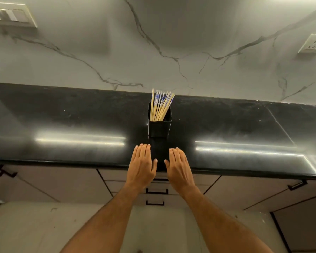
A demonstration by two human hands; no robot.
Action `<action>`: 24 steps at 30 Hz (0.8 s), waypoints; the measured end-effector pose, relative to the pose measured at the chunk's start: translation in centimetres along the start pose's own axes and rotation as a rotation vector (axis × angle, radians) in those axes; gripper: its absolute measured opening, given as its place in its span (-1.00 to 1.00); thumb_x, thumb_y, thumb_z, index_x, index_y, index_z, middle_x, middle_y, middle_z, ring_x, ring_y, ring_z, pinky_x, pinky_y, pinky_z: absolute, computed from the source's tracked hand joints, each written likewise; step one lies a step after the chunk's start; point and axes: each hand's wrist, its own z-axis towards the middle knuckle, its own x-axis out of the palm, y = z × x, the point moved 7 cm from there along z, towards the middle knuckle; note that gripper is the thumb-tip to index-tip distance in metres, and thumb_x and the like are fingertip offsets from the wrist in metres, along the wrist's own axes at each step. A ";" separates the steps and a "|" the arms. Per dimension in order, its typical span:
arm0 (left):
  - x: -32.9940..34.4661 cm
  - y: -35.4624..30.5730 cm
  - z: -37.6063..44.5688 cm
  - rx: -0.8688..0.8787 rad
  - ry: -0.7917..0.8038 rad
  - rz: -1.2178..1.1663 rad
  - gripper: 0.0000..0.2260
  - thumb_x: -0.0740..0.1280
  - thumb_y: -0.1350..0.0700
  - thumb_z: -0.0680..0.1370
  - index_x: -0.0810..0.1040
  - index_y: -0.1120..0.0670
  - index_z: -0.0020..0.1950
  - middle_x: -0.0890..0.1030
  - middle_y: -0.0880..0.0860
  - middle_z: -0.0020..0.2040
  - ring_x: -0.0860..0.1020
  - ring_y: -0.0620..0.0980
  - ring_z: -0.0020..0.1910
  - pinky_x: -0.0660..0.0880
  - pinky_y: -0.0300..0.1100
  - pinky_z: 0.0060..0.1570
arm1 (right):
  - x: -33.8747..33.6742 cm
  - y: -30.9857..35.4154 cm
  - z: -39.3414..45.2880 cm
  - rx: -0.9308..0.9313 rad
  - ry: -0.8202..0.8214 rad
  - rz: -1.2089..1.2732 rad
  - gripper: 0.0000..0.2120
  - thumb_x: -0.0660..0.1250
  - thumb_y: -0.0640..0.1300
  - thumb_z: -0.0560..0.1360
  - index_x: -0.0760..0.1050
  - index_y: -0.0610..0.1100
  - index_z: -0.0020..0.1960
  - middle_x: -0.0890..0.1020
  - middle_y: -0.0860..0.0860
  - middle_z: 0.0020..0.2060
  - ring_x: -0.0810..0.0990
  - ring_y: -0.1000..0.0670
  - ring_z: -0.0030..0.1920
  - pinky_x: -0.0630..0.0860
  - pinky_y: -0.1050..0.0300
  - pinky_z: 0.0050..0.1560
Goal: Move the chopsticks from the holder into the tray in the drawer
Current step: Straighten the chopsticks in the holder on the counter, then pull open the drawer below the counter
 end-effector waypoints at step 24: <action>21.3 3.1 -7.5 -0.008 0.637 0.056 -0.65 0.25 0.15 0.66 0.41 0.13 0.45 0.52 0.18 0.34 0.53 0.14 0.26 0.48 -0.01 0.28 | 17.2 -4.4 -5.7 -0.029 0.518 -0.084 -0.60 0.25 -0.13 0.66 0.36 -0.09 0.49 0.47 -0.11 0.39 0.50 -0.10 0.35 0.46 0.02 0.38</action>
